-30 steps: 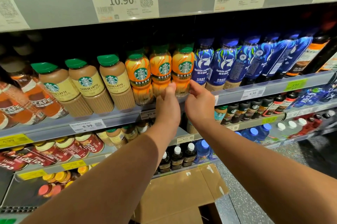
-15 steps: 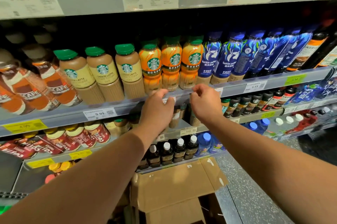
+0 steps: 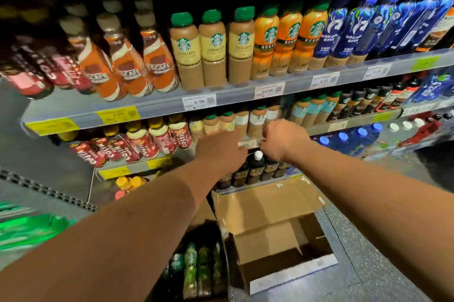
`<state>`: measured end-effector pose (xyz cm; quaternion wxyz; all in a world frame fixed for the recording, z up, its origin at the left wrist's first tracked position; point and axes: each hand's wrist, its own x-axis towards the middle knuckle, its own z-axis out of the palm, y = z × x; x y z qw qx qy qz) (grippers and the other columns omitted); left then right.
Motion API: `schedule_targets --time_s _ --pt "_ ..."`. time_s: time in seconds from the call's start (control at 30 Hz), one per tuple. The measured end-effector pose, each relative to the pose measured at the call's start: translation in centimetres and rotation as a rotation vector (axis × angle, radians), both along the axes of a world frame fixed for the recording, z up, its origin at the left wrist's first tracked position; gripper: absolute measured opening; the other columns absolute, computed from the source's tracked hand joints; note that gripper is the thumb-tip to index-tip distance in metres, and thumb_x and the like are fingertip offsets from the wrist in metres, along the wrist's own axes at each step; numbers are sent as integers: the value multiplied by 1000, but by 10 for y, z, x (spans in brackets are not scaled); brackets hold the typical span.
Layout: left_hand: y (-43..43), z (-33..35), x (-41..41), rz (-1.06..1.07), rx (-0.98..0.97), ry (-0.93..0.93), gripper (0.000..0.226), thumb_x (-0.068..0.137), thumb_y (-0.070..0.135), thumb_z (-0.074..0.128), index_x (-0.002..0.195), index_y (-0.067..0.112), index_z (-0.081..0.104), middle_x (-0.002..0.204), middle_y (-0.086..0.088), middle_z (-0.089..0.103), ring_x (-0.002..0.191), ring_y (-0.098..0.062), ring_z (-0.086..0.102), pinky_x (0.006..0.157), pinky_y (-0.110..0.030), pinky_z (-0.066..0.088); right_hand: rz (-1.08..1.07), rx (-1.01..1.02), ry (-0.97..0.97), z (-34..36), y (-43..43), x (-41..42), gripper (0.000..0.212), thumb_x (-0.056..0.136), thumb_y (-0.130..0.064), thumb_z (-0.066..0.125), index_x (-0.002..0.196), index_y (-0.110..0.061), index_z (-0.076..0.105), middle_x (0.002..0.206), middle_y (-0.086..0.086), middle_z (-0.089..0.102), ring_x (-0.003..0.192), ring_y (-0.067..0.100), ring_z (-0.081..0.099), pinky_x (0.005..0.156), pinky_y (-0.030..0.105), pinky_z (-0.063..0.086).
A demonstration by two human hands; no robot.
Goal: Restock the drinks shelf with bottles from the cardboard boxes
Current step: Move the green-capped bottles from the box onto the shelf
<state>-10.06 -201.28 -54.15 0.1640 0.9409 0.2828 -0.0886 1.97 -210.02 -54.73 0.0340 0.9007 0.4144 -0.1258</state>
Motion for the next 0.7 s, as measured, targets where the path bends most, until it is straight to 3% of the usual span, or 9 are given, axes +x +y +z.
schedule_targets --time_s 0.23,0.3,0.37,0.43,0.53,0.63,0.7 --pt "-13 -33 -59 103 -4 49 33 94 37 44 117 17 59 117 -6 59 105 -28 54 80 -34 42 85 -58 59 -36 -5 -62 18 89 -23 49 100 -11 57 95 13 56 83 31 52 67 32 41" --pt "-20 -49 -80 127 -30 85 31 94 37 44 113 17 60 115 -7 59 104 -28 54 80 -34 44 118 -55 102 -50 -8 -81 9 88 -19 48 85 -11 51 82 8 47 75 29 47 63 30 38" --pt "-25 -67 -101 144 -57 113 29 94 37 44 107 17 60 111 -8 58 98 -27 54 77 -34 45 131 -39 159 -67 -11 -102 18 87 -19 48 71 -12 45 75 5 46 68 25 47 59 28 36" --pt "-30 -87 -121 151 -72 118 29 96 36 41 96 14 61 97 -11 60 85 -28 55 65 -34 42 157 -42 202 -88 -14 -123 17 88 -22 48 73 -14 48 81 6 53 71 26 51 60 27 37" --pt "-33 -113 -147 147 -52 129 27 98 28 41 91 14 63 77 -5 54 73 -25 51 56 -28 32 170 -59 254 -122 -17 -152 16 87 -23 49 93 -13 60 101 10 63 89 31 59 66 29 39" --pt "-24 -144 -170 201 -125 105 17 96 24 46 99 16 61 86 -1 51 78 -20 46 64 -29 35 184 -145 291 -154 -11 -173 17 90 -26 47 88 -13 57 103 14 64 82 30 54 64 29 39" --pt "-15 -165 -187 222 -176 141 22 94 30 47 102 15 61 96 -5 56 85 -22 50 67 -31 40 149 -182 302 -176 -4 -185 23 91 -28 47 95 -9 60 108 17 63 91 33 59 65 29 42"
